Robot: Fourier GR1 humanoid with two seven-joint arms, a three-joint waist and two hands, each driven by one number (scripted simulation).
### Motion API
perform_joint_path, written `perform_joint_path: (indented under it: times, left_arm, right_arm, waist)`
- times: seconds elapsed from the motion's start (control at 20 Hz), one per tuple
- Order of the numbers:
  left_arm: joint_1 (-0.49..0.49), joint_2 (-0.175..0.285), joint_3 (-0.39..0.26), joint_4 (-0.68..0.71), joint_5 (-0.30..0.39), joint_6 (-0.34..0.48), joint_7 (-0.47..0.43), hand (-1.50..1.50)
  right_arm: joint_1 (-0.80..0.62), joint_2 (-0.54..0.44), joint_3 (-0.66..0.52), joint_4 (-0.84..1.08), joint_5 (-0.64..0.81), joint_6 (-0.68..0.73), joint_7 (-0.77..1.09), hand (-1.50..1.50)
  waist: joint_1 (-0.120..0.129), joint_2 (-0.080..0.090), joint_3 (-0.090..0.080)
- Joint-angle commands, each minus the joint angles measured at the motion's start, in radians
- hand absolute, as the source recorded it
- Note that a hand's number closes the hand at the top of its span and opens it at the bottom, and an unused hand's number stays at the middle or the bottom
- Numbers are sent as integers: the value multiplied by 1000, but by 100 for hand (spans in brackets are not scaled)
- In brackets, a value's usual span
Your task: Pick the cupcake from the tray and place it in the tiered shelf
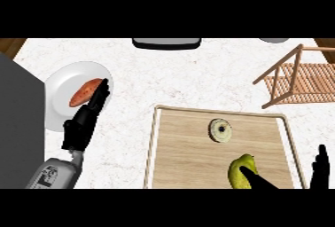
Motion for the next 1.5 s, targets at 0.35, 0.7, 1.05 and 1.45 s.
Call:
perform_joint_path:
  times: [0.35,0.7,1.05,1.45]
  left_arm:
    - [-19,-23,-11,25,-13,-7,-17,0]
    - [-15,-31,4,40,-9,-11,-15,0]
    - [-35,-6,43,50,7,-38,-11,0]
    - [-34,-31,32,62,-31,-10,-28,0]
  right_arm:
    - [-185,5,81,-141,286,598,591,-150]
    - [-451,94,97,-119,360,787,791,-150]
    - [-541,95,74,-25,392,826,794,-150]
    - [-616,96,75,121,348,713,794,-150]
  waist:
    - [25,1,0]
    - [11,-6,5]
    - [-4,-10,6]
    - [3,-10,7]
